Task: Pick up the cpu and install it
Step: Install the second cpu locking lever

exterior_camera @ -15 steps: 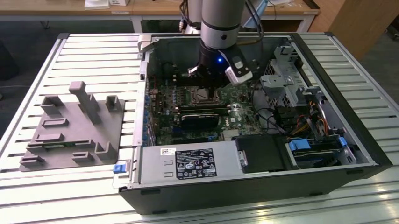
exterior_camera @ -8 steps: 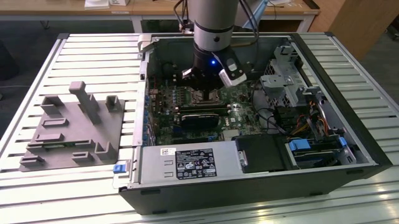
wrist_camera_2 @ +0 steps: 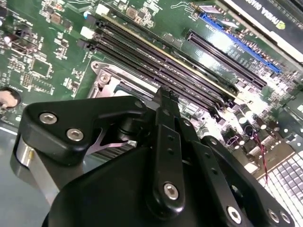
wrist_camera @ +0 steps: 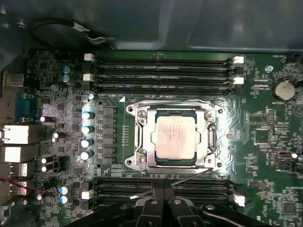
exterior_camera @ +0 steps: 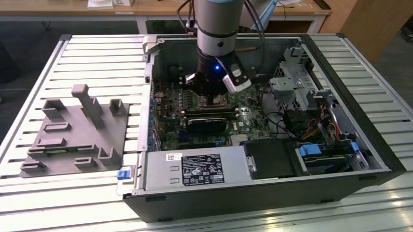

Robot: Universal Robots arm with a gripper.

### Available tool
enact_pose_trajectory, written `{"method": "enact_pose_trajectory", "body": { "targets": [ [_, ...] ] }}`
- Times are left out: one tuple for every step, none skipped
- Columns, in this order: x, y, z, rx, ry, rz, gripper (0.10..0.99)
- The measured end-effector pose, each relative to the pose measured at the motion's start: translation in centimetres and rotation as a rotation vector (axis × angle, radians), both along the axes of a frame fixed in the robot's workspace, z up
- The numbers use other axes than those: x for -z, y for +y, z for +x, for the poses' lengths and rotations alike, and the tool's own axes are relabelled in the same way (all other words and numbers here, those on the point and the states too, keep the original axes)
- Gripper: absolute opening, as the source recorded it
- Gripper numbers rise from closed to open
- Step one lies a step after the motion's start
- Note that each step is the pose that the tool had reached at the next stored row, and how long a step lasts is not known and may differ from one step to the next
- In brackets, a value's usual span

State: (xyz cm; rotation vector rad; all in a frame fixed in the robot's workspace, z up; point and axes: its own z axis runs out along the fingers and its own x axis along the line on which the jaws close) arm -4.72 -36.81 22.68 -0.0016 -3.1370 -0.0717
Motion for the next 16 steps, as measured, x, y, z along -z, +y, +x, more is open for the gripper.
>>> {"method": "enact_pose_trajectory", "body": {
  "targets": [
    [0.15,0.0,0.0,0.0,0.001,0.0,0.106],
    [0.28,0.0,0.0,0.0,0.0017,0.0,0.106],
    [0.39,0.0,0.0,0.0,0.0022,0.001,0.106],
    [0.49,0.0,-0.01,0.0,0.0025,0.002,0.106],
    [0.6,0.0,-0.02,0.0,0.0028,0.003,0.106],
    [0.71,0.0,-0.04,0.0,0.0031,0.003,0.106],
    [0.79,-0.01,-0.07,0.0,0.0034,0.005,0.106],
    [0.81,-0.02,-0.11,0.0,0.0038,0.009,0.106],
    [0.82,-0.03,-0.15,0.0,0.0036,0.018,0.106],
    [0.82,-0.07,-0.19,0.0,0.0036,0.031,0.106],
    [0.82,-0.15,-0.23,0.0,0.0036,0.044,0.106],
    [0.82,-0.26,-0.29,0.0,0.0036,0.054,0.106],
    [0.83,-0.39,-0.38,0.0,0.0035,0.058,0.106],
    [0.83,-0.53,-0.48,0.0,0.0035,0.06,0.106],
    [0.83,-0.68,-0.6,0.0,0.0035,0.061,0.106],
    [0.82,-0.85,-0.73,0.0,0.0036,0.061,0.106]
  ]
}}
